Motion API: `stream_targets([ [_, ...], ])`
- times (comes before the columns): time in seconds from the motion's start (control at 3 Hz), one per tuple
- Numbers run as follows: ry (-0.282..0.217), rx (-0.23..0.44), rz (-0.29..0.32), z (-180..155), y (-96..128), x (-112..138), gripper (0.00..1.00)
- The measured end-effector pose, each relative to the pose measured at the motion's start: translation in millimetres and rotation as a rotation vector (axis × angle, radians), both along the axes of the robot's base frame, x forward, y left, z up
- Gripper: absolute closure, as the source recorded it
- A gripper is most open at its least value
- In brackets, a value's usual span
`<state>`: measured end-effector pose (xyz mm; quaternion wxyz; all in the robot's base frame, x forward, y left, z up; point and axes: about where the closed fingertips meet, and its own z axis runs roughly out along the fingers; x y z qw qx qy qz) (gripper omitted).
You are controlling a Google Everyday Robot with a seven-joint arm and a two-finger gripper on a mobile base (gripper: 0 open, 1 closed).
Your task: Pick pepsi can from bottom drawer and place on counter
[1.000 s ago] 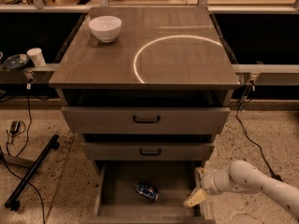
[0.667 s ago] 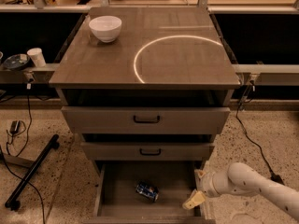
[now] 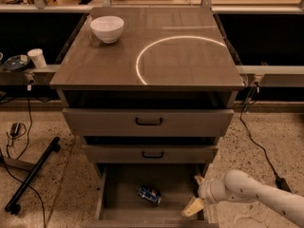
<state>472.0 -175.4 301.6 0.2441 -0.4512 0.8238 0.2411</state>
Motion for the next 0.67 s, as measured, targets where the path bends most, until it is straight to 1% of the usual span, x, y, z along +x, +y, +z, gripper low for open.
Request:
stream_targets([
  [0.33,0.0,-0.015,-0.009,-16,2,-4,0.0],
  [0.67,0.0,-0.01,-0.029,-43,1,-8,0.0],
])
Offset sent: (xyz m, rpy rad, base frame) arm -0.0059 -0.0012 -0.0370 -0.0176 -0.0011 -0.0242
